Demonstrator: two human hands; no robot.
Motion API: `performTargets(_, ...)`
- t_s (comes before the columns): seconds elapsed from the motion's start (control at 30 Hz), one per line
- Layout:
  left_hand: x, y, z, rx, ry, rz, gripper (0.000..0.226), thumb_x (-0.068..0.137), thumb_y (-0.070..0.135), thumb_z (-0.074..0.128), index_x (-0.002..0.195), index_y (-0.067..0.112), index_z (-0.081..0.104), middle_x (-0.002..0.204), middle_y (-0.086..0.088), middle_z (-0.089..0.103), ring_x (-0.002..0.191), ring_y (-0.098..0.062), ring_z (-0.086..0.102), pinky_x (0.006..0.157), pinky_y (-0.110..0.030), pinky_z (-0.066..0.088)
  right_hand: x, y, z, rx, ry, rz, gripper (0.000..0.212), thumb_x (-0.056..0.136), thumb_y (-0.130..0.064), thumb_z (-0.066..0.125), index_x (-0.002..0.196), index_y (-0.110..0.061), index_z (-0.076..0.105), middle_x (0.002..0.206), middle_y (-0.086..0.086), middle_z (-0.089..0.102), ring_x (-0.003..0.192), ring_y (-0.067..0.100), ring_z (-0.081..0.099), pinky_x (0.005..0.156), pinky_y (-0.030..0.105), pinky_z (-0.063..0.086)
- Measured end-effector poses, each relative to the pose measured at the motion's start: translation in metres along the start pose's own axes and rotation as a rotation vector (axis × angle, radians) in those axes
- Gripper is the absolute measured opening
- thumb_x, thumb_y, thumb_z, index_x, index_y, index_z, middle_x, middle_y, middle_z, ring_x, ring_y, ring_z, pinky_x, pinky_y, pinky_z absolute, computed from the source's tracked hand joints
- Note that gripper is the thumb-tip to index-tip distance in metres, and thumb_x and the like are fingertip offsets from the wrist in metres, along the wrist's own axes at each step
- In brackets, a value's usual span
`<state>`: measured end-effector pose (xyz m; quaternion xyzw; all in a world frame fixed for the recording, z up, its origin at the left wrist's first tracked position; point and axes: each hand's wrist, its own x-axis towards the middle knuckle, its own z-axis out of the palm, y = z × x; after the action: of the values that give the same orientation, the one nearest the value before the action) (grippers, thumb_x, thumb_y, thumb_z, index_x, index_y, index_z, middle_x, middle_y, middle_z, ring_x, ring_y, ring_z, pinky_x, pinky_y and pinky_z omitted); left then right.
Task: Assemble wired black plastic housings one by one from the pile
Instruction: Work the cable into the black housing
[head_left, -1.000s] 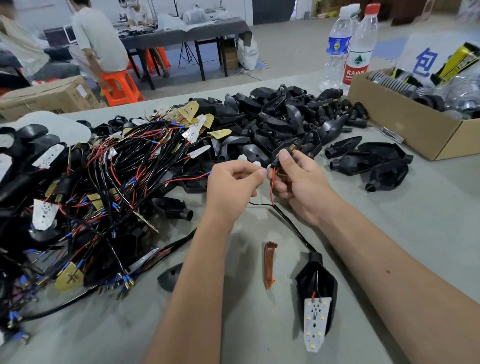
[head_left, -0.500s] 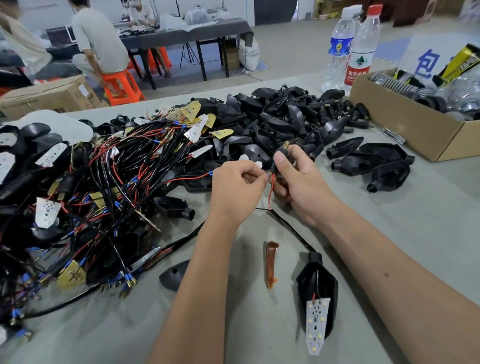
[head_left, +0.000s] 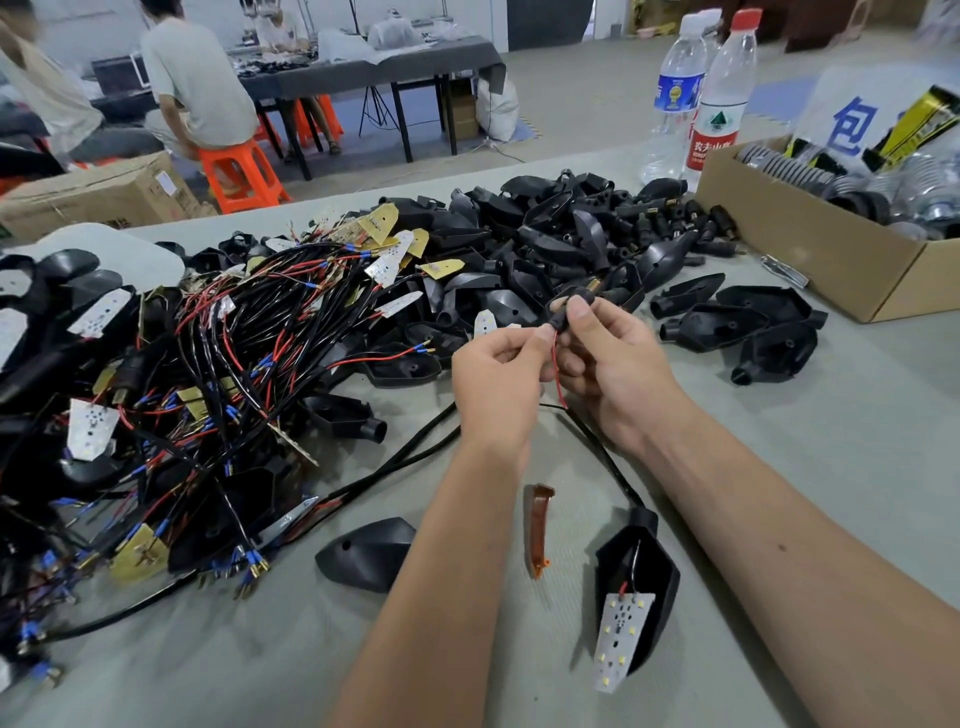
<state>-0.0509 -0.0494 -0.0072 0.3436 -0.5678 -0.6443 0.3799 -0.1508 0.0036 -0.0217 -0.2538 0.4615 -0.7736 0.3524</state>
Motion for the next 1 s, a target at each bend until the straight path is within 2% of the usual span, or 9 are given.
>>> performTargets(0.13,0.006,0.006,-0.011,-0.014,0.006,-0.095,0.008,0.094,0.007,0.071,0.087,0.004,0.073,0.077,-0.007,0.07,0.057,-0.01,0.06,0.063,-0.022,0.053,0.002,0.004,0.002,-0.016,0.045,-0.033,0.014,0.107,-0.017,0.055,0.098,-0.009,0.061,0.07,0.0,0.056,0.051,0.009,0.046,0.039,0.016,0.03)
performTargets(0.23,0.01,0.008,-0.017,-0.044,-0.014,-0.152,0.013,0.095,0.001,0.066,0.084,0.006,0.071,0.091,-0.011,0.069,0.072,-0.021,0.06,0.074,-0.028,0.06,0.004,0.003,0.001,0.065,0.087,-0.033,0.014,0.107,-0.016,0.054,0.098,-0.008,0.06,0.069,0.0,0.059,0.051,0.009,0.048,0.039,0.017,0.03)
performTargets(0.3,0.009,0.008,-0.019,-0.04,-0.027,-0.144,0.015,0.096,-0.001,0.065,0.083,0.005,0.07,0.087,-0.01,0.068,0.072,-0.022,0.058,0.074,-0.026,0.061,0.004,0.002,0.0,0.099,0.099,-0.031,0.014,0.107,-0.016,0.054,0.097,-0.008,0.06,0.069,0.001,0.058,0.052,0.009,0.047,0.039,0.017,0.03)
performTargets(0.37,0.009,0.007,-0.019,-0.009,-0.036,-0.116,0.016,0.096,0.0,0.066,0.082,0.005,0.071,0.071,-0.005,0.066,0.066,-0.018,0.057,0.073,-0.026,0.06,0.004,0.002,0.0,0.102,0.098,-0.028,0.015,0.107,-0.015,0.054,0.096,-0.008,0.061,0.069,0.001,0.057,0.052,0.01,0.047,0.039,0.017,0.03)
performTargets(0.43,0.009,0.005,-0.017,0.037,-0.036,-0.075,0.018,0.096,0.001,0.066,0.08,0.006,0.072,0.065,-0.002,0.065,0.063,-0.013,0.057,0.069,-0.025,0.056,0.003,0.002,0.0,0.049,0.067,-0.029,0.015,0.106,-0.014,0.055,0.095,-0.007,0.062,0.07,0.002,0.057,0.052,0.01,0.047,0.04,0.017,0.03)
performTargets(0.6,0.004,0.003,-0.009,0.061,-0.021,-0.006,0.012,0.097,0.008,0.068,0.088,0.004,0.075,0.071,-0.004,0.068,0.062,-0.008,0.059,0.065,-0.022,0.052,0.002,0.004,0.001,-0.039,0.022,-0.035,0.014,0.105,-0.016,0.058,0.098,-0.004,0.063,0.067,0.0,0.056,0.051,0.009,0.047,0.039,0.017,0.032)
performTargets(0.73,0.007,0.003,-0.01,-0.03,-0.017,-0.088,0.01,0.097,0.005,0.067,0.09,0.003,0.073,0.074,-0.005,0.072,0.069,-0.013,0.068,0.074,-0.027,0.063,0.004,0.002,-0.002,0.08,0.081,-0.037,0.018,0.106,-0.016,0.055,0.094,-0.008,0.065,0.068,0.001,0.058,0.053,0.009,0.048,0.04,0.017,0.033)
performTargets(0.83,0.007,0.001,-0.012,0.008,-0.045,-0.096,0.008,0.095,-0.001,0.067,0.091,0.002,0.073,0.075,-0.007,0.071,0.074,-0.016,0.067,0.084,-0.034,0.062,0.005,0.002,-0.002,0.113,0.077,-0.03,0.02,0.106,-0.015,0.055,0.091,-0.009,0.065,0.067,0.002,0.057,0.052,0.01,0.046,0.039,0.017,0.033)
performTargets(1.0,0.006,0.003,-0.014,0.068,-0.03,-0.02,0.017,0.093,0.003,0.072,0.08,0.013,0.075,0.075,-0.009,0.075,0.071,-0.016,0.068,0.071,-0.026,0.059,0.003,0.004,0.001,-0.067,0.025,-0.018,0.016,0.105,-0.015,0.058,0.097,-0.003,0.065,0.064,0.0,0.056,0.05,0.008,0.047,0.039,0.018,0.033)
